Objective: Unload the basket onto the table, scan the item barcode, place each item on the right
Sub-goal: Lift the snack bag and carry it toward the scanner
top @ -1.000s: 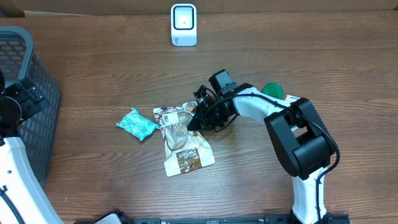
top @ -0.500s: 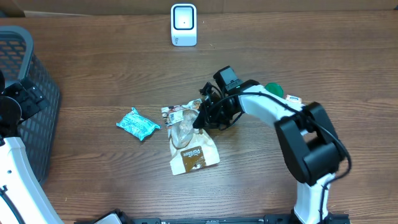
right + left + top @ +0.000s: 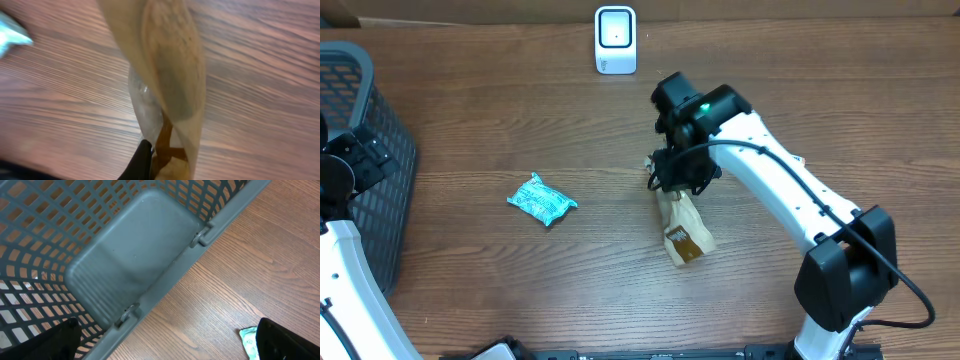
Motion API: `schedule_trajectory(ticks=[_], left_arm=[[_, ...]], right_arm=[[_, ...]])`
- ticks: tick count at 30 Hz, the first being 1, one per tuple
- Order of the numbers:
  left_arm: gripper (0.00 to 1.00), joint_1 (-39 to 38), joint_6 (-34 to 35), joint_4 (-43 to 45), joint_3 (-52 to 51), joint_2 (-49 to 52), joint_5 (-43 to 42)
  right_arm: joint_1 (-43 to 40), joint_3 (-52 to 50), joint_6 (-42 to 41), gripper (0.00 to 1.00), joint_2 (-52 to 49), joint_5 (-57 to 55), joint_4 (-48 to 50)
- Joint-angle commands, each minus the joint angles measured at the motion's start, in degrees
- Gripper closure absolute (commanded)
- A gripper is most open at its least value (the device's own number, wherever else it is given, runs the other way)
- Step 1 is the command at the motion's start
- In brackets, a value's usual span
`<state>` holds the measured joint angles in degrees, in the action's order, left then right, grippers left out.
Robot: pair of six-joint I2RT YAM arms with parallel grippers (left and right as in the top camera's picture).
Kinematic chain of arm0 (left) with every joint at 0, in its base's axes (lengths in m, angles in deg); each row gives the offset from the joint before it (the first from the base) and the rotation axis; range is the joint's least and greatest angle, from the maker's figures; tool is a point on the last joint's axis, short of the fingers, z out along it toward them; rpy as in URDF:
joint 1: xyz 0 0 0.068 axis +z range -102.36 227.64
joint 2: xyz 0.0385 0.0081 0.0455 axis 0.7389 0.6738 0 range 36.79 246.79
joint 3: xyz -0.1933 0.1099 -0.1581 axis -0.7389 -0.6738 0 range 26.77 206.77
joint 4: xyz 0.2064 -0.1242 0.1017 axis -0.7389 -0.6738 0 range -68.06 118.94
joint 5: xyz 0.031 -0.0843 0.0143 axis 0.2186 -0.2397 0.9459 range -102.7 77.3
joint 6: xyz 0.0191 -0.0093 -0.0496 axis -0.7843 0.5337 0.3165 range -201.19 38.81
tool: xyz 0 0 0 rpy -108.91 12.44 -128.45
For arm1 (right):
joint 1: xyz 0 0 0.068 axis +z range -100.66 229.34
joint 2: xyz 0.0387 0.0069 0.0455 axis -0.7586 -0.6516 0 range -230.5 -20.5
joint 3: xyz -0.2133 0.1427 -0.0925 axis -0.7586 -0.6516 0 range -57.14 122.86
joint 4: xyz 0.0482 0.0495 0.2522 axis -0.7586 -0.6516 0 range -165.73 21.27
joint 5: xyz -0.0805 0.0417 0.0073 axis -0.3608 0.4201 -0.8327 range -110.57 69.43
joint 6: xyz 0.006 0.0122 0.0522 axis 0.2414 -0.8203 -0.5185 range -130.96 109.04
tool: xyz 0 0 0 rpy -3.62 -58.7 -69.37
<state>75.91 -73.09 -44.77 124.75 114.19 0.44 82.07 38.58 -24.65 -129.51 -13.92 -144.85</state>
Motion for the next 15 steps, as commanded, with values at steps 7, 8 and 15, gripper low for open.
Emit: schedule_trajectory(ticks=[7,8,15], left_arm=[[0.0,0.11,-0.81,0.04,0.48,0.17,0.74],[0.0,0.11,-0.81,0.04,0.48,0.17,0.74],[0.0,0.11,-0.81,0.04,0.48,0.17,0.74]], right_arm=[[3.28,1.01,-0.48,0.96,-2.25,-9.6,-0.42],[3.28,0.98,-0.48,0.96,-2.56,-9.6,-0.24],[3.28,0.98,-0.37,0.96,-5.42,-7.17,1.75]])
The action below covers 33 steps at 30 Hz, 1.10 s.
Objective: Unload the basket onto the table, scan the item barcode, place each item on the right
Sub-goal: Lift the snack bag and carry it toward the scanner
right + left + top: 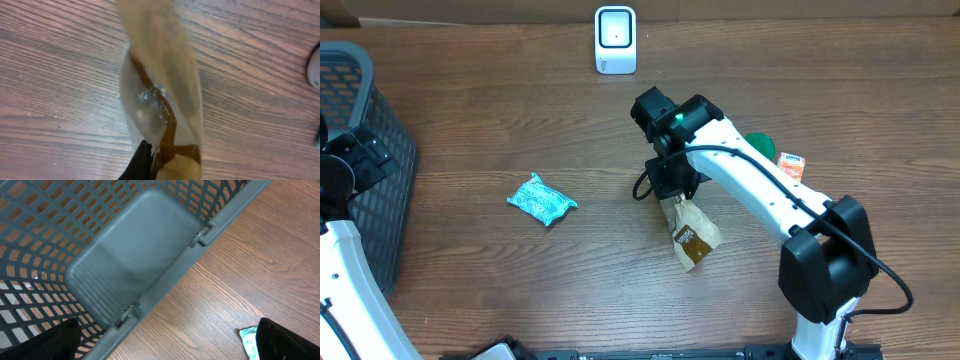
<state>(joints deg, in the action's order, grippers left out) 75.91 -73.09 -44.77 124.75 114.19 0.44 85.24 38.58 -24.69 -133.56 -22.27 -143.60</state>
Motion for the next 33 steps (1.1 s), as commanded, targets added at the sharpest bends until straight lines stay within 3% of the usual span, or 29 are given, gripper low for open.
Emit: schedule_trajectory(ticks=[1,14,23,33], left_arm=[[0.0,0.11,-0.81,0.04,0.48,0.17,0.74],[0.0,0.11,-0.81,0.04,0.5,0.17,0.74],[0.0,0.11,-0.81,0.04,0.5,0.17,0.74],[0.0,0.11,-0.81,0.04,0.48,0.17,0.74]], right_arm=[[0.11,0.98,0.11,0.96,-1.53,1.62,0.61],[0.09,1.01,-0.04,0.96,-1.79,1.64,0.94],[0.09,3.43,-4.33,0.96,-1.77,-12.92,-5.57],[0.09,3.8,-4.31,0.96,-1.77,-17.77,-7.58]])
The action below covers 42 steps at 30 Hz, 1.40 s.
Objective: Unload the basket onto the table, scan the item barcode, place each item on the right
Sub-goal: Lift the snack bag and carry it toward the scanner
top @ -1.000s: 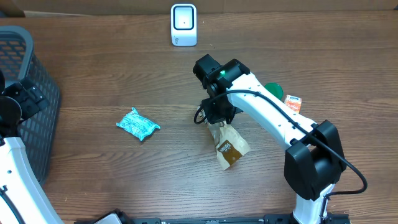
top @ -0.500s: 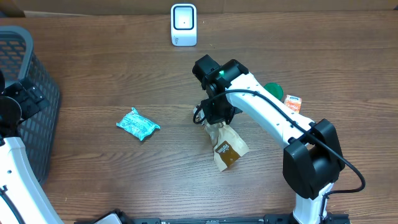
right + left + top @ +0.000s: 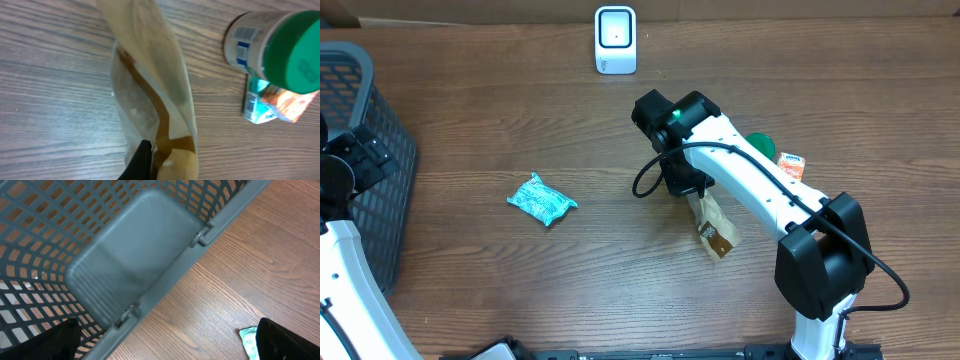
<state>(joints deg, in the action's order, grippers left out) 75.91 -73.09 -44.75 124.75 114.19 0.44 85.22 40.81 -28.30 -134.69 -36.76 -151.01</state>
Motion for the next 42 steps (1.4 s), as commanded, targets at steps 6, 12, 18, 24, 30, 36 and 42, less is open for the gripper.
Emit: schedule_trajectory(ticks=[6,12,18,24,30,36,42], left_arm=[[0.0,0.11,-0.81,0.02,0.48,0.17,0.74],[0.01,0.11,-0.81,0.02,0.48,0.17,0.74],[0.0,0.11,-0.81,0.02,0.48,0.17,0.74],[0.0,0.11,-0.81,0.02,0.48,0.17,0.74],[0.0,0.11,-0.81,0.02,0.48,0.17,0.74],[0.01,0.11,-0.81,0.02,0.48,0.17,0.74],[0.0,0.11,-0.81,0.02,0.48,0.17,0.74]], right_arm=[[0.13,1.55,-0.68,0.96,-0.63,-2.91,-0.39],[0.11,0.0,-0.24,0.89,-0.72,2.62,2.54],[-1.01,-6.4,-0.22,0.82,-0.81,2.82,8.22],[-3.32,-8.39,0.31,0.96,-0.63,3.17,9.53],[-4.76,-4.98,5.79,0.96,-0.5,11.47,8.92],[-6.1,1.2,13.2,0.96,1.6,30.08,8.5],[-9.9,6.4,20.92,0.96,2.89,54.77,9.2]])
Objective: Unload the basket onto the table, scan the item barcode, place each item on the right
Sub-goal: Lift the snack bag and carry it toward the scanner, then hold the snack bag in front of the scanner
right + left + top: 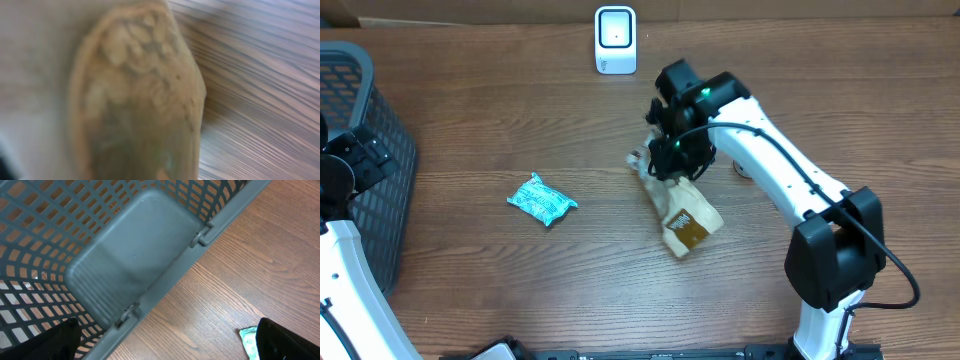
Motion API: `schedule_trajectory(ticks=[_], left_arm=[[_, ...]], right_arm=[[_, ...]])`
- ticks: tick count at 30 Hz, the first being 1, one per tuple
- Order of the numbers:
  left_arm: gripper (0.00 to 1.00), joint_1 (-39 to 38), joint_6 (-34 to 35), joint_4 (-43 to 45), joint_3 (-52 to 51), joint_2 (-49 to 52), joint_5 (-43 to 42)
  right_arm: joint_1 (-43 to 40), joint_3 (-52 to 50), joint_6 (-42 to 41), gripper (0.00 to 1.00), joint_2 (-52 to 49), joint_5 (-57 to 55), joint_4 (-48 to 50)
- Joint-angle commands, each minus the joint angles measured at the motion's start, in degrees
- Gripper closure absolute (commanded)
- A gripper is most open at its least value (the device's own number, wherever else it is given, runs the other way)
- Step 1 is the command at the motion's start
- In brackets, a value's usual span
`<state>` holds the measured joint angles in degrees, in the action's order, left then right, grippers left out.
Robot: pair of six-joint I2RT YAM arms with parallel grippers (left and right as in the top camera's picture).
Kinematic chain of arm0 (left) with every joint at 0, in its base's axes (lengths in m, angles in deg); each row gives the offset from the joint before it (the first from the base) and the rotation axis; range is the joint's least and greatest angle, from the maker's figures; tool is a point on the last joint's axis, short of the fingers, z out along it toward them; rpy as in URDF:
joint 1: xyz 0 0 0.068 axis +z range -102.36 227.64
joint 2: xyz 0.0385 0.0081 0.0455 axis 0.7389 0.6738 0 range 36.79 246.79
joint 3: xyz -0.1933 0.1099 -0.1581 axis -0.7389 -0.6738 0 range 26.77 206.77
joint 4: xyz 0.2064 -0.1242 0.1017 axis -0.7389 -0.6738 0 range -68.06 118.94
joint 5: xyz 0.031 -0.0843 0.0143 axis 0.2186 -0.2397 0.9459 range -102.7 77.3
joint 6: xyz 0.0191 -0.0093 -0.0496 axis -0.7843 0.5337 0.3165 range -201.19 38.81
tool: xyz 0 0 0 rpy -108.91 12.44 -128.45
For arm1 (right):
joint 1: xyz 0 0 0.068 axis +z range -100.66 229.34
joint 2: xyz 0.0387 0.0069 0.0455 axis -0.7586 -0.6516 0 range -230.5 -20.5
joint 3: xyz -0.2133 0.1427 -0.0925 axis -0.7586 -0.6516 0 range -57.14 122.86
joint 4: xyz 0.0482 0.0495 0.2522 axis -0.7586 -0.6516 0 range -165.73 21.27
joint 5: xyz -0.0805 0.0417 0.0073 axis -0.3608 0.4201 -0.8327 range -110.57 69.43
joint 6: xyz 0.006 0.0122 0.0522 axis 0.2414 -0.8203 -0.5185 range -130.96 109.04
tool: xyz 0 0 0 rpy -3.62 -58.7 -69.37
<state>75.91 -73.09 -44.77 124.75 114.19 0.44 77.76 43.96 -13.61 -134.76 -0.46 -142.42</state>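
Observation:
My right gripper (672, 165) hangs over the middle of the table, shut on the top of a tan pouch (685, 218) with a dark label at its lower end. The pouch slants down to the right below it. The right wrist view is blurred and filled by the pouch (140, 100), which hides the fingers. The white scanner (615, 40) stands at the far edge, beyond the gripper. At the far left my left gripper (167, 342) is open and empty, beside the basket.
A grey mesh basket (365, 110) stands at the left edge, and the left wrist view looks into the basket (125, 250). A teal packet (542, 200) lies left of centre on the wooden table (500, 290); a corner of the packet (248, 341) shows by the left fingertip.
The right gripper and the pouch have moved left and slightly toward the scanner, away from the green-lidded bottle and orange carton. The pouch now fills the blurred wrist view. The left arm is unchanged.
The right gripper held the pouch over the table's middle at the first two moments. Then it held it further right, next to a green-lidded bottle and an orange carton. Now the pouch is back left of there. The left gripper stayed open by the basket throughout.

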Motion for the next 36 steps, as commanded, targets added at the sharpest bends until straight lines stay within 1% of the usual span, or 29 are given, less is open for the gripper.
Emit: schedule_trajectory(ticks=[1,4,8,12,14,19,25,29,32,36], left_arm=[[0.01,0.11,-0.81,0.04,0.5,0.17,0.74],[0.0,0.11,-0.81,0.04,0.48,0.17,0.74],[0.0,0.11,-0.81,0.04,0.48,0.17,0.74],[0.0,0.11,-0.81,0.04,0.48,0.17,0.74],[0.0,0.11,-0.81,0.04,0.48,0.17,0.74],[0.01,0.11,-0.81,0.04,0.48,0.17,0.74],[0.0,0.11,-0.81,0.04,0.48,0.17,0.74],[0.01,0.11,-0.81,0.04,0.48,0.17,0.74],[0.01,0.11,-0.81,0.04,0.48,0.17,0.74],[0.0,0.11,-0.81,0.04,0.48,0.17,0.74]], right_arm=[[-3.19,3.41,6.64,0.96,2.95,22.05,1.33],[-5.99,3.39,9.18,0.96,2.95,36.63,4.31],[-9.51,3.39,9.18,0.96,2.95,50.75,8.61],[-12.87,3.39,9.16,0.96,2.95,61.05,12.13],[-14.47,3.39,9.18,0.96,2.95,63.47,12.98],[-17.11,3.39,9.18,0.96,2.95,63.56,13.0],[-17.2,3.39,10.49,0.96,2.95,63.06,12.98],[-17.14,3.39,10.43,0.96,2.95,60.11,12.79],[-16.35,3.41,7.63,0.96,2.95,54.62,12.31],[-13.18,4.37,-1.16,0.96,2.95,40.04,12.26]])
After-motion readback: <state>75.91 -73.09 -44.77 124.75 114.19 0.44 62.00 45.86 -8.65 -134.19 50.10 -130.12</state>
